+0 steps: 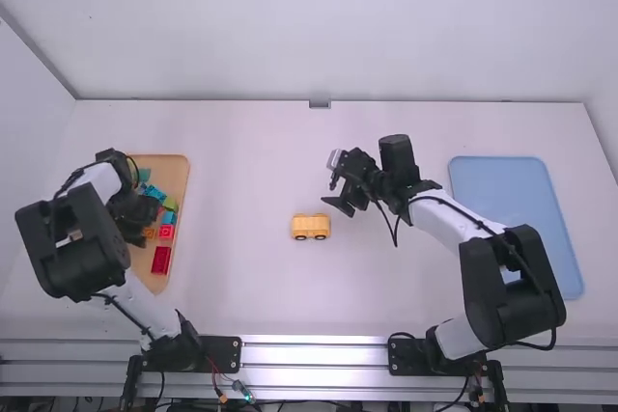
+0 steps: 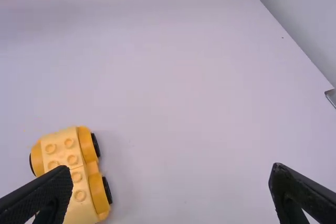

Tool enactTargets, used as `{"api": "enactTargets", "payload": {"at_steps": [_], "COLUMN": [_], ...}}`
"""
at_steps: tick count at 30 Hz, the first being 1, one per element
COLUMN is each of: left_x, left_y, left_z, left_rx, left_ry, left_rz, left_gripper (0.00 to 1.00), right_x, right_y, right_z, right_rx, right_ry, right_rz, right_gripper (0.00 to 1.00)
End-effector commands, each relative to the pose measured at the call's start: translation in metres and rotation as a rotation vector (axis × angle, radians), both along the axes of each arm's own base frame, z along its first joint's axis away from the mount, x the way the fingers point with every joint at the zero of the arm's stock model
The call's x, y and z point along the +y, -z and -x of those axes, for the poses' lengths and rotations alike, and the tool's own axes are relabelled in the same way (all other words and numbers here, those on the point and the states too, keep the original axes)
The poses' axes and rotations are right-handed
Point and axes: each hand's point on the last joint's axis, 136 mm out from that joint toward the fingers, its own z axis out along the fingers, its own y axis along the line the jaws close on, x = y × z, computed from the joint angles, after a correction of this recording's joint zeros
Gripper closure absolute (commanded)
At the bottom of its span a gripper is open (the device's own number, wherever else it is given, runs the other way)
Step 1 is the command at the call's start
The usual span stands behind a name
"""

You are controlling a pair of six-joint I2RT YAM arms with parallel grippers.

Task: Assemble lego blocks to make yellow taxi

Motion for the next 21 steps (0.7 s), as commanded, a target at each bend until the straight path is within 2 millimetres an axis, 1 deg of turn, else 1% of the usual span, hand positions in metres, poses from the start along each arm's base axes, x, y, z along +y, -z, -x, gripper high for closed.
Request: {"api": "enactTargets", "payload": {"at_steps": [1, 5, 14, 15, 17, 18, 19, 20, 21], "left_x": [-0.004, -0.002, -0.002, -0.002, -0.001, 0.000, 0.001, 0.002, 0.001], "left_y": [0.009, 0.012, 0.023, 0.023, 0.023, 0.023, 0.023, 0.022, 0.022], "left_z": [0.010, 0.011, 0.007, 0.007, 0.006, 0.005, 0.005, 0.006, 0.005], "left_rx": [0.038, 0.032, -0.003, -0.006, -0.010, -0.014, -0.014, -0.015, -0.015], "left_ry": [-0.012, -0.019, -0.018, -0.018, -0.019, -0.021, -0.022, -0.026, -0.024], "left_rz": [-0.004, -0.008, -0.027, -0.029, -0.031, -0.033, -0.034, -0.034, -0.034], "left_gripper": [0.31, 0.32, 0.40, 0.45, 0.50, 0.55, 0.56, 0.63, 0.65], "right_x": [-0.002, -0.003, -0.004, -0.004, -0.004, -0.004, -0.004, -0.005, -0.004], "right_y": [-0.002, 0.000, 0.002, 0.002, 0.002, 0.002, 0.002, 0.002, 0.002], "right_z": [-0.003, -0.002, -0.001, 0.000, 0.000, 0.000, 0.000, -0.001, -0.001], "right_rx": [-0.002, 0.006, 0.016, 0.017, 0.017, 0.017, 0.017, 0.017, 0.017], "right_ry": [0.013, 0.019, 0.019, 0.019, 0.019, 0.019, 0.019, 0.021, 0.021], "right_rz": [-0.001, 0.009, 0.013, 0.013, 0.013, 0.013, 0.013, 0.013, 0.013], "right_gripper": [0.01, 0.01, 0.01, 0.01, 0.01, 0.01, 0.01, 0.01, 0.01]}}
